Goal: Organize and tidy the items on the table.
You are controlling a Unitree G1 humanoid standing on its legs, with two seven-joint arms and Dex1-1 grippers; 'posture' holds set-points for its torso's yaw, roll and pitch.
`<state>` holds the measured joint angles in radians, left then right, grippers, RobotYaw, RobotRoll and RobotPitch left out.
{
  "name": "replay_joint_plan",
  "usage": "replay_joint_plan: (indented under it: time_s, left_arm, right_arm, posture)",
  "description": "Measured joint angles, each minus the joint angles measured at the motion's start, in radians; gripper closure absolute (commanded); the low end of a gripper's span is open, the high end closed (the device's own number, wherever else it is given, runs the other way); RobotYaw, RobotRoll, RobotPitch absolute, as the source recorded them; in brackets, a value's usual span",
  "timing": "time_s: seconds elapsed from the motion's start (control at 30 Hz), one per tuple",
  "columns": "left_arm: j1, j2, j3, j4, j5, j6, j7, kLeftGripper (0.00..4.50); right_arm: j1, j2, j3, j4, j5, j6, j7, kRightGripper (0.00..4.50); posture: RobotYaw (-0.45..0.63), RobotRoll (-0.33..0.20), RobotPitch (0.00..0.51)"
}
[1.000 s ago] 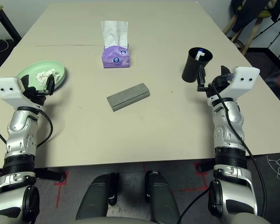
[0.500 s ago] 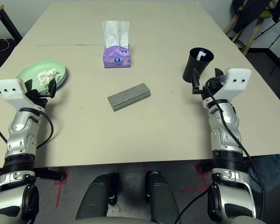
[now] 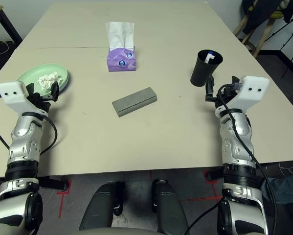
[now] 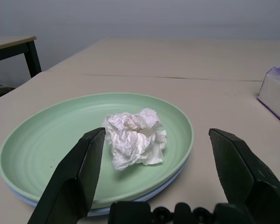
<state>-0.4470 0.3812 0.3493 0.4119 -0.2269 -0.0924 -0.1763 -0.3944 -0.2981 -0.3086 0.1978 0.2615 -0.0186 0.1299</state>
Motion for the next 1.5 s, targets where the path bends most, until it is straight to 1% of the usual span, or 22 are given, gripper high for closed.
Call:
replay_joint_plan:
  time_s: [0.2,0.37,0.43,0.63,0.7,0.93,1.5]
  left_arm:
    - [-0.013,-0.005,-0.006,0.0,0.0,-0.002,-0.001,0.0]
    - [-0.013,-0.005,-0.007,0.0,0.0,-0.003,-0.002,0.0]
    - [-0.013,-0.004,-0.007,0.0,0.0,-0.005,-0.004,0.0]
    - [-0.01,0.024,-0.006,0.001,-0.004,-0.005,-0.038,0.0]
    - [-0.004,0.028,-0.005,0.001,-0.005,-0.005,-0.047,0.0]
    - [0.003,0.034,0.001,0.0,-0.011,-0.005,-0.066,0.0]
    - [0.006,0.038,0.007,0.0,-0.011,-0.004,-0.066,0.0]
  right_arm:
    - [-0.005,0.028,0.029,-0.002,-0.014,0.002,-0.005,0.04]
    - [-0.026,0.027,0.032,0.005,-0.022,0.002,-0.007,0.04]
    - [-0.031,0.017,0.032,0.014,-0.02,0.002,0.003,0.04]
    - [-0.038,-0.032,0.023,0.049,0.017,0.015,0.104,0.04]
    - [-0.043,-0.046,0.022,0.059,0.018,0.016,0.119,0.04]
    - [-0.057,-0.034,-0.001,0.083,0.025,0.009,0.096,0.04]
    - [-0.06,-0.034,0.0,0.105,0.024,-0.002,0.088,0.04]
  posture:
    - [0.04,0.0,0.114]
    - [0.05,0.0,0.117]
    - [0.05,0.0,0.117]
    - [0.06,0.0,0.117]
    - [0.06,0.0,0.124]
    - [0.07,0.0,0.133]
    - [0.06,0.0,0.132]
